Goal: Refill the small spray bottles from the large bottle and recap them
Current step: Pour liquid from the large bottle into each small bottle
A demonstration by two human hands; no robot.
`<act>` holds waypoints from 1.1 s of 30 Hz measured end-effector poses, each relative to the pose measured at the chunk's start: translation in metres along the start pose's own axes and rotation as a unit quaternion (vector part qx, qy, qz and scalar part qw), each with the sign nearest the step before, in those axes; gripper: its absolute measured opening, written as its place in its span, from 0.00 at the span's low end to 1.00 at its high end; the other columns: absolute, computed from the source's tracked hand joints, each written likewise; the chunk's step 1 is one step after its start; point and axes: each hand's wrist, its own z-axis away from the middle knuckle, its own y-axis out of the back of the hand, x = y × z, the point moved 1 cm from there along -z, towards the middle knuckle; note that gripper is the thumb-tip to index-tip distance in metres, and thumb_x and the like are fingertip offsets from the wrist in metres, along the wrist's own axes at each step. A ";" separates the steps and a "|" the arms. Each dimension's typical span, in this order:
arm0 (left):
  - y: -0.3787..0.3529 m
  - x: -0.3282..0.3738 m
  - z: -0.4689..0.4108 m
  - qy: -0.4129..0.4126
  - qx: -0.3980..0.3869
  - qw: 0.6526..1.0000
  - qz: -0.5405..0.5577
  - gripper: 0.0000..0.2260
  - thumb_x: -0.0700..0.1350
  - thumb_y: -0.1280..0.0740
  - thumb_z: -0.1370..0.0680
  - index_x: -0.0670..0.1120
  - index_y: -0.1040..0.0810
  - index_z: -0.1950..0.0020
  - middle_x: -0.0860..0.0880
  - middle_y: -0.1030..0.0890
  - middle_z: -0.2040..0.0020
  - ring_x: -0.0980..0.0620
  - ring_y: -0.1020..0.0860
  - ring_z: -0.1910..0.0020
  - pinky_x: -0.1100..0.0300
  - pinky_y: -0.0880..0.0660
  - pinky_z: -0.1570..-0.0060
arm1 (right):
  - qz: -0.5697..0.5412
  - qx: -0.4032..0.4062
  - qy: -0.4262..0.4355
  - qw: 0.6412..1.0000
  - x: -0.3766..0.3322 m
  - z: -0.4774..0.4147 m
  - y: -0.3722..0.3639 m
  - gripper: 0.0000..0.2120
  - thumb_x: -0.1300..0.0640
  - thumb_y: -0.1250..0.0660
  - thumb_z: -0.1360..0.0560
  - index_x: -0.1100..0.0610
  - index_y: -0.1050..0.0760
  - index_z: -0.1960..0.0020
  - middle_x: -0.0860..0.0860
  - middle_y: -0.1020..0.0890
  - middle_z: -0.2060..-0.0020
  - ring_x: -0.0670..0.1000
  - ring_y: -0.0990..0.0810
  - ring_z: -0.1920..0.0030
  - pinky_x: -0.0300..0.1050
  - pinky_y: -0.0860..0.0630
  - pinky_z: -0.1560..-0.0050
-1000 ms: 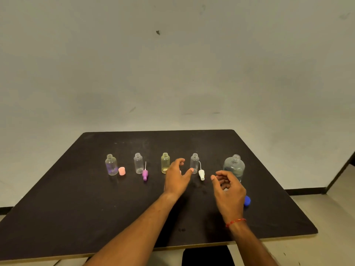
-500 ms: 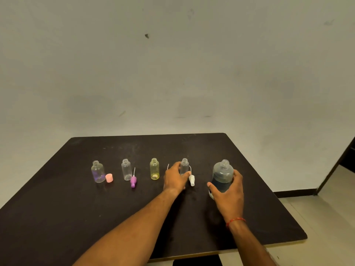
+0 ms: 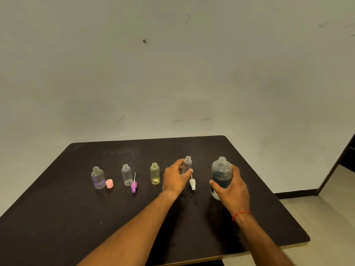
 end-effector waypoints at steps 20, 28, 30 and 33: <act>0.060 0.048 0.013 -0.101 -0.067 0.992 -0.020 0.22 0.57 0.26 0.24 0.58 0.23 0.31 0.55 0.17 0.51 0.56 0.18 0.57 0.55 0.17 0.57 | 0.203 -0.110 0.176 0.957 -0.060 -0.050 0.022 0.38 0.43 0.24 0.33 0.43 0.38 0.28 0.49 0.23 0.38 0.53 0.24 0.39 0.52 0.20 0.45; 0.076 0.054 0.015 -0.116 -0.071 0.990 -0.043 0.22 0.55 0.26 0.23 0.56 0.23 0.30 0.54 0.17 0.52 0.56 0.19 0.50 0.61 0.22 0.46 | 0.270 -0.114 0.213 0.932 -0.075 -0.055 0.031 0.36 0.43 0.26 0.30 0.44 0.38 0.26 0.49 0.24 0.38 0.52 0.24 0.40 0.47 0.23 0.47; 0.078 0.054 0.016 -0.119 -0.071 0.989 -0.043 0.22 0.55 0.26 0.23 0.56 0.23 0.30 0.55 0.17 0.52 0.56 0.19 0.50 0.62 0.23 0.47 | 0.280 -0.114 0.222 0.927 -0.078 -0.057 0.033 0.37 0.43 0.26 0.30 0.45 0.38 0.26 0.49 0.23 0.37 0.53 0.24 0.40 0.46 0.23 0.46; 0.079 0.055 0.015 -0.121 -0.070 0.989 -0.042 0.22 0.56 0.26 0.23 0.56 0.22 0.31 0.55 0.17 0.52 0.57 0.18 0.51 0.61 0.22 0.47 | 0.290 -0.112 0.238 0.920 -0.081 -0.060 0.037 0.37 0.43 0.26 0.31 0.45 0.37 0.27 0.48 0.23 0.38 0.53 0.24 0.40 0.48 0.22 0.46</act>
